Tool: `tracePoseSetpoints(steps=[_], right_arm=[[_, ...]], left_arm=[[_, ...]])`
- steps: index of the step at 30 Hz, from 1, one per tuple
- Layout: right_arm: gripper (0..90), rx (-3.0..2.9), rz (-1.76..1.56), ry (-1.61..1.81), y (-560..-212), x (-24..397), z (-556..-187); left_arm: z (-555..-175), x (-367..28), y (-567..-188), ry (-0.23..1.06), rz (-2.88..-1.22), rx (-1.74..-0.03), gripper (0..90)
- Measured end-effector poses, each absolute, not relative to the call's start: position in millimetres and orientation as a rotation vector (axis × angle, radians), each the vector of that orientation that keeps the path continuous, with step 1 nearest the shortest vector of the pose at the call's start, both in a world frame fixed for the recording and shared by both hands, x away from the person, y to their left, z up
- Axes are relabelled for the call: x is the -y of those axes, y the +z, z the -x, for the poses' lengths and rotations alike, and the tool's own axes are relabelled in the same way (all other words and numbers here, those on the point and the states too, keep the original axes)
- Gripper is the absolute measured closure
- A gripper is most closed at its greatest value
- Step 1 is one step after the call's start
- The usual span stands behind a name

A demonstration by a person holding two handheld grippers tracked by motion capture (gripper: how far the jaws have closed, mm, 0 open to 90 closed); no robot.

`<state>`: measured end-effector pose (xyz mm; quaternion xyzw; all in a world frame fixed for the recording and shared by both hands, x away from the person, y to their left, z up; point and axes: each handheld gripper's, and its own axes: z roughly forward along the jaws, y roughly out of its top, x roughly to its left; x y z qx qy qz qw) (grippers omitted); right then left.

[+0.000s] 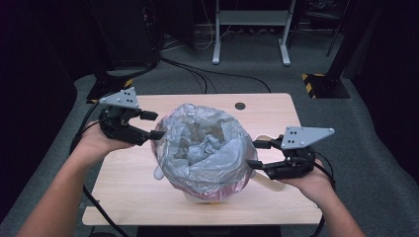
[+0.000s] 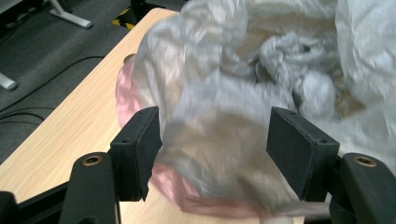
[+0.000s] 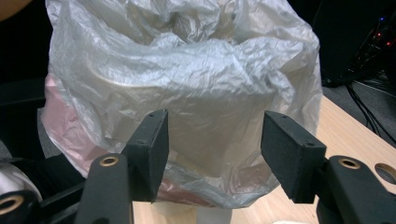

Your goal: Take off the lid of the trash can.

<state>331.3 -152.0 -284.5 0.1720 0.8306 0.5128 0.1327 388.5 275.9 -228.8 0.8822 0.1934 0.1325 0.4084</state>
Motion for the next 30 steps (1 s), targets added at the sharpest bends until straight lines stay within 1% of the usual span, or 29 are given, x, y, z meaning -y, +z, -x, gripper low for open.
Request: tracePoseSetpoints(steps=[10,15,18,20,26,30], right_arm=[[39.5,-2.404,-0.529,1.496,-291.7,155.6,-333.4],[39.6,-2.389,-0.535,1.509,-290.9,157.8,-332.4],[39.6,-2.383,-0.532,1.515,-291.0,157.5,-332.0],[39.6,-2.384,-0.531,1.518,-291.6,156.6,-332.1],[39.3,-2.412,-0.486,1.551,-293.6,153.6,-330.5],[38.4,-2.437,-0.436,1.583,-294.8,151.5,-329.1]], left_arm=[[-374.1,-295.5,-249.4,0.284,-2.208,-0.496,32.2],[-365.0,-296.8,-245.1,0.256,-2.169,-0.438,28.4],[-359.5,-289.5,-247.6,0.232,-2.185,-0.392,29.1],[-358.4,-283.1,-252.2,0.226,-2.212,-0.376,33.5],[-363.7,-272.6,-265.2,0.177,-2.234,-0.343,56.2],[-364.5,-267.2,-269.8,0.163,-2.236,-0.309,67.9]])
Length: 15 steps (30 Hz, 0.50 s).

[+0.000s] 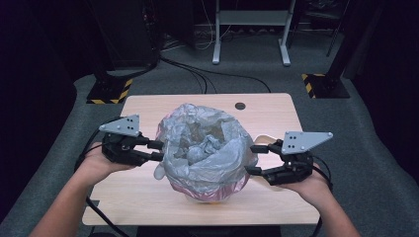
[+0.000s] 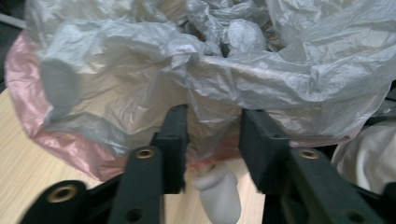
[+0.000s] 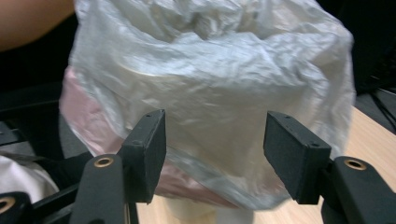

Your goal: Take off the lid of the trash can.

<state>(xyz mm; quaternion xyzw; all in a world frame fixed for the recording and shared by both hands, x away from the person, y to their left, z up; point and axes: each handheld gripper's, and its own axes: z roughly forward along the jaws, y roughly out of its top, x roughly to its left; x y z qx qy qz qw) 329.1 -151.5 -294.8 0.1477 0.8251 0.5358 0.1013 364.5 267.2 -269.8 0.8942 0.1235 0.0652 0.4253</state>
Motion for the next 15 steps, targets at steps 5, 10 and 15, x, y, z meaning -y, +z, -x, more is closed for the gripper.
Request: tracePoseSetpoints(steps=[5,10,15], right_arm=[[40.3,-2.459,-0.427,1.599,-297.3,146.1,-330.9],[61.0,-2.505,-0.354,1.608,-302.7,138.4,-331.7],[85.6,-2.528,-0.302,1.566,-305.8,137.3,-328.7]], left_arm=[[-364.7,-264.0,-273.4,0.163,-2.232,-0.292,84.0],[-364.1,-266.3,-278.0,0.182,-2.219,-0.311,89.8],[-362.1,-271.4,-282.5,0.185,-2.207,-0.323,90.0]])
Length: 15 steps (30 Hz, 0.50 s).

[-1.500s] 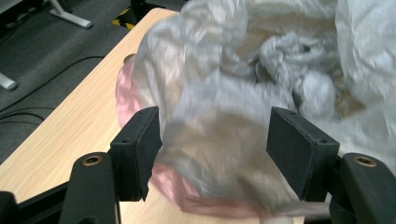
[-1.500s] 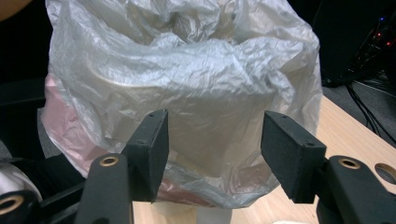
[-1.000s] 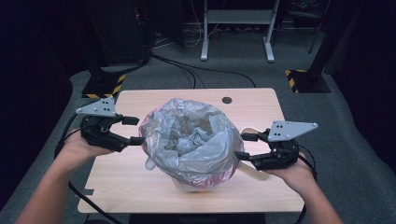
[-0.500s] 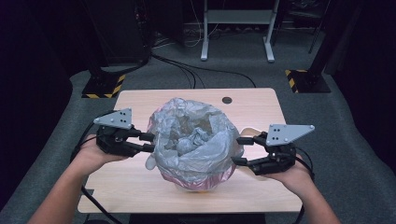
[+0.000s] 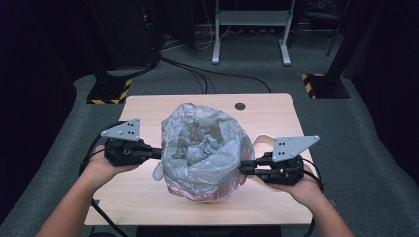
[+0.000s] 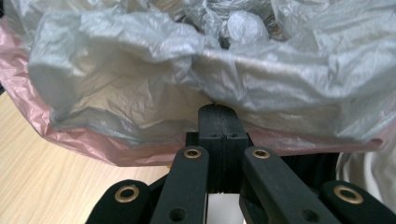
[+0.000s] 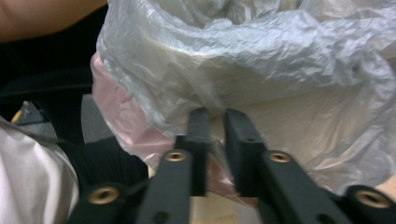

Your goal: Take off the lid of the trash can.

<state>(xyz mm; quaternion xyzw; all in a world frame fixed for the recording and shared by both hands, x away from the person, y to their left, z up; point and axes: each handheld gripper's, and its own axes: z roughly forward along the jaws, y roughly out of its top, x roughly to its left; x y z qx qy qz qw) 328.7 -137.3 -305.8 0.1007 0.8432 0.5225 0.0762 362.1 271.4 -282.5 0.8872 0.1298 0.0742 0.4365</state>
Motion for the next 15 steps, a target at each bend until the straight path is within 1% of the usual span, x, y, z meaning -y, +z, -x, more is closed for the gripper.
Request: tracePoseSetpoints(steps=[3,6,7,9,11,15], right_arm=[[89.9,-2.53,-0.302,1.538,-308.9,138.4,-328.4],[90.0,-2.555,-0.317,1.492,-315.5,138.8,-329.8],[90.0,-2.563,-0.322,1.481,-317.6,139.0,-330.4],[90.0,-2.565,-0.359,1.467,-324.4,141.4,-333.4],[90.0,-2.57,-0.382,1.475,-329.7,144.4,-336.1],[90.0,-2.569,-0.413,1.476,-337.7,148.2,-338.2]], left_arm=[[-361.5,-272.9,-287.5,0.176,-2.217,-0.329,90.0],[-361.4,-273.8,-290.8,0.197,-2.234,-0.339,90.0],[-362.3,-275.0,-292.5,0.176,-2.24,-0.343,90.0],[-363.3,-275.7,-298.3,0.196,-2.28,-0.362,90.0],[-365.1,-281.6,-303.4,0.171,-2.245,-0.388,90.0],[-365.1,-291.1,-305.6,0.162,-2.196,-0.406,90.0]])
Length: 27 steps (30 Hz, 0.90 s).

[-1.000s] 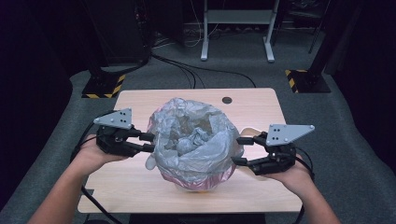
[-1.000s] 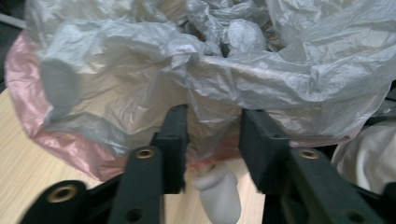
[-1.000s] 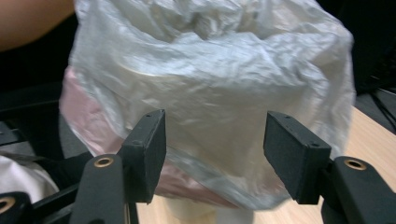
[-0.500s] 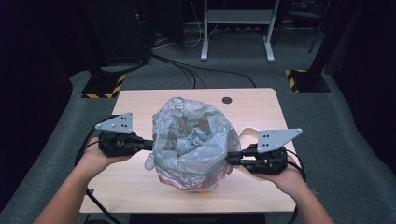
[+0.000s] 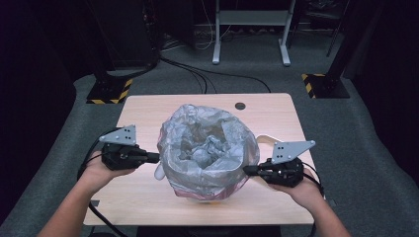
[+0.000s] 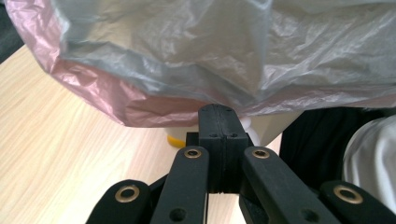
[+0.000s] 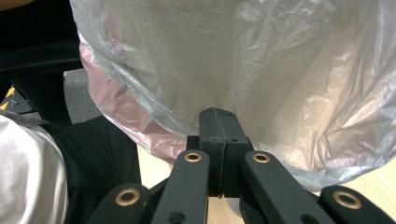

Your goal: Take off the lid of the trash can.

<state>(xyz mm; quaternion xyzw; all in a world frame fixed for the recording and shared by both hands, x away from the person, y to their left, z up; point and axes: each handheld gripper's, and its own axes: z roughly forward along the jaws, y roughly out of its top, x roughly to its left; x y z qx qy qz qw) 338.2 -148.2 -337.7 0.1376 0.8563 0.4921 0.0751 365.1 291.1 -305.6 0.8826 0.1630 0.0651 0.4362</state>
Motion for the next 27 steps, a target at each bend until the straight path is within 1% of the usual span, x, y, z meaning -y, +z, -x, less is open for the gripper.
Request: tracePoseSetpoints(steps=[2,4,5,6,7,8,10,13,14,15,16,18,20,21,23,27], right_arm=[[90.0,-2.57,-0.419,1.469,-340.4,148.8,-338.6],[90.0,-2.569,-0.422,1.473,-341.5,149.0,-338.2],[90.0,-2.566,-0.423,1.474,-341.4,148.9,-337.4],[90.0,-2.564,-0.421,1.473,-341.1,148.7,-336.8],[90.0,-2.561,-0.413,1.474,-340.7,148.4,-336.4],[90.0,-2.56,-0.413,1.475,-340.1,147.8,-335.6],[90.0,-2.559,-0.402,1.468,-339.6,146.5,-335.2],[90.0,-2.558,-0.4,1.474,-339.9,144.1,-334.9],[90.0,-2.556,-0.404,1.476,-339.9,143.4,-334.6],[90.0,-2.553,-0.402,1.479,-340.0,142.9,-334.6],[90.0,-2.552,-0.4,1.481,-339.8,142.6,-334.5],[90.0,-2.548,-0.393,1.484,-339.5,142.1,-334.5],[90.0,-2.545,-0.391,1.489,-339.2,141.9,-334.5],[90.0,-2.544,-0.39,1.492,-339.2,141.8,-334.5],[90.0,-2.542,-0.388,1.495,-339.4,141.7,-334.4],[90.0,-2.539,-0.39,1.499,-340.1,142.4,-333.7]], left_arm=[[-362.4,-294.3,-301.9,0.152,-2.167,-0.381,88.8],[-358.6,-295.9,-295.6,0.161,-2.139,-0.394,68.6],[-357.1,-296.2,-293.2,0.173,-2.141,-0.39,61.2],[-354.4,-296.4,-290.3,0.191,-2.135,-0.384,55.9],[-352.2,-296.8,-287.9,0.202,-2.116,-0.375,48.1],[-351.2,-296.5,-286.0,0.211,-2.101,-0.379,43.1],[-352.5,-292.5,-284.8,0.19,-2.1,-0.375,34.5],[-355.6,-281.9,-287.8,0.153,-2.108,-0.368,32.1],[-357.2,-278.6,-288.9,0.135,-2.118,-0.36,33.9],[-358.2,-275.6,-289.6,0.122,-2.126,-0.345,38.9],[-358.9,-273.3,-290.1,0.124,-2.134,-0.331,44.8],[-360.8,-270.0,-290.9,0.113,-2.147,-0.337,59.8],[-362.6,-268.4,-291.7,0.113,-2.156,-0.343,71.5],[-362.9,-267.6,-292.1,0.132,-2.161,-0.347,79.5],[-363.2,-266.2,-293.3,0.141,-2.173,-0.344,89.6],[-358.9,-266.1,-294.2,0.158,-2.195,-0.328,90.0]])
